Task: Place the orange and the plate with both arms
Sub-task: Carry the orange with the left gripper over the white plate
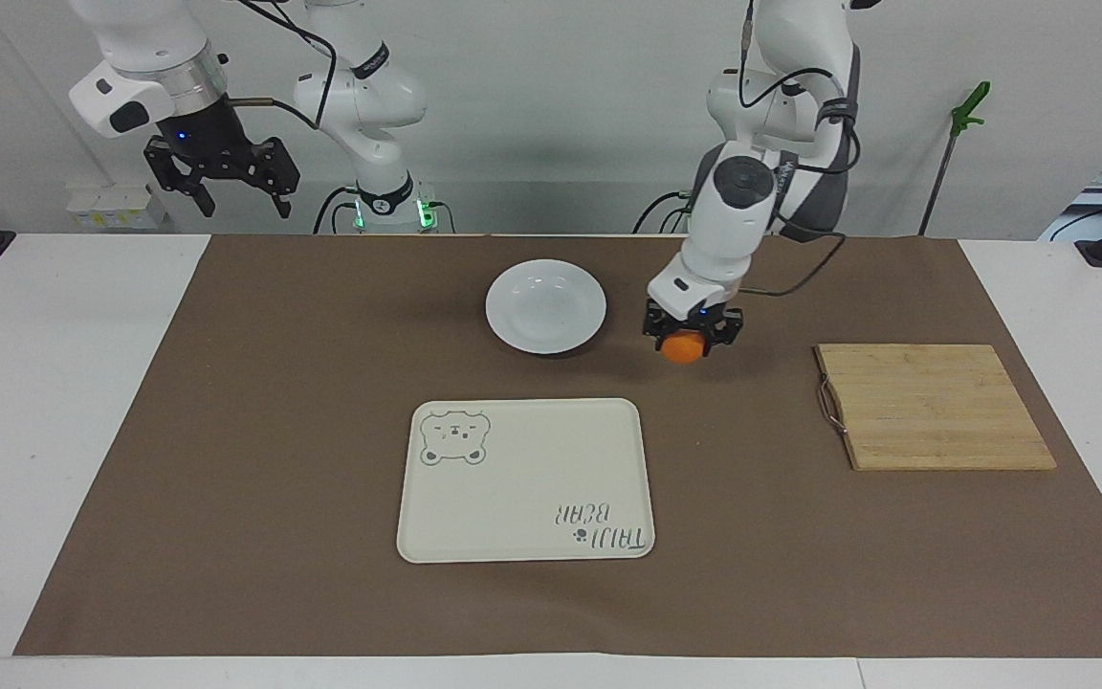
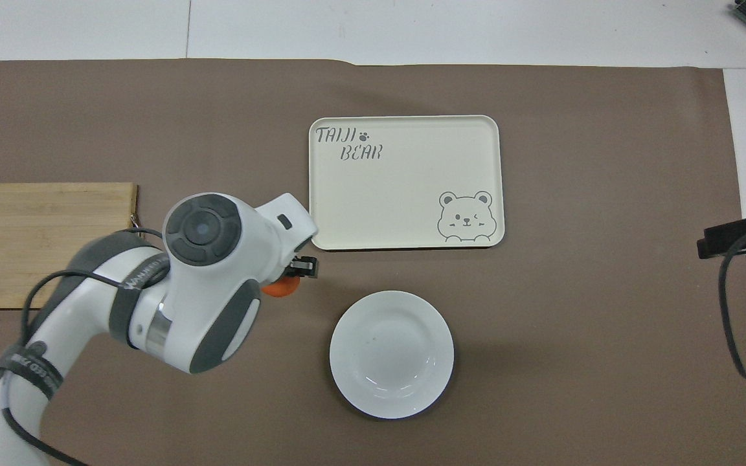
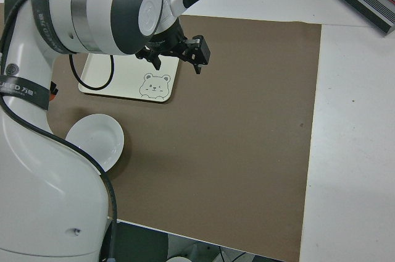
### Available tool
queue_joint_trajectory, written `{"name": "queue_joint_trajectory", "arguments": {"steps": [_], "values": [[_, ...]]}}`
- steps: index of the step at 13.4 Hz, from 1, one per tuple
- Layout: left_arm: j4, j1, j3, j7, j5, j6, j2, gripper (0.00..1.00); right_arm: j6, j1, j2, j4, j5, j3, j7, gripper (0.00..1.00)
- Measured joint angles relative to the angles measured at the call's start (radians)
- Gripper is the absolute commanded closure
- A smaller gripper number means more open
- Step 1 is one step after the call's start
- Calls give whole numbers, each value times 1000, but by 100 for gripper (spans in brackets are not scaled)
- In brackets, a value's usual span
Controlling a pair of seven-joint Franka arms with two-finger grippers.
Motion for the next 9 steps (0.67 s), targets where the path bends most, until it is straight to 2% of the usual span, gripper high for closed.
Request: {"name": "queue_joint_trajectory", "arguments": {"steps": [4, 9], "values": [[-6, -193, -2, -168, -21, 85, 24, 92, 0, 0, 0, 0, 0, 0, 0, 0], [-9, -276, -1, -174, -74, 114, 74, 92, 0, 0, 0, 0, 0, 0, 0, 0]]}}
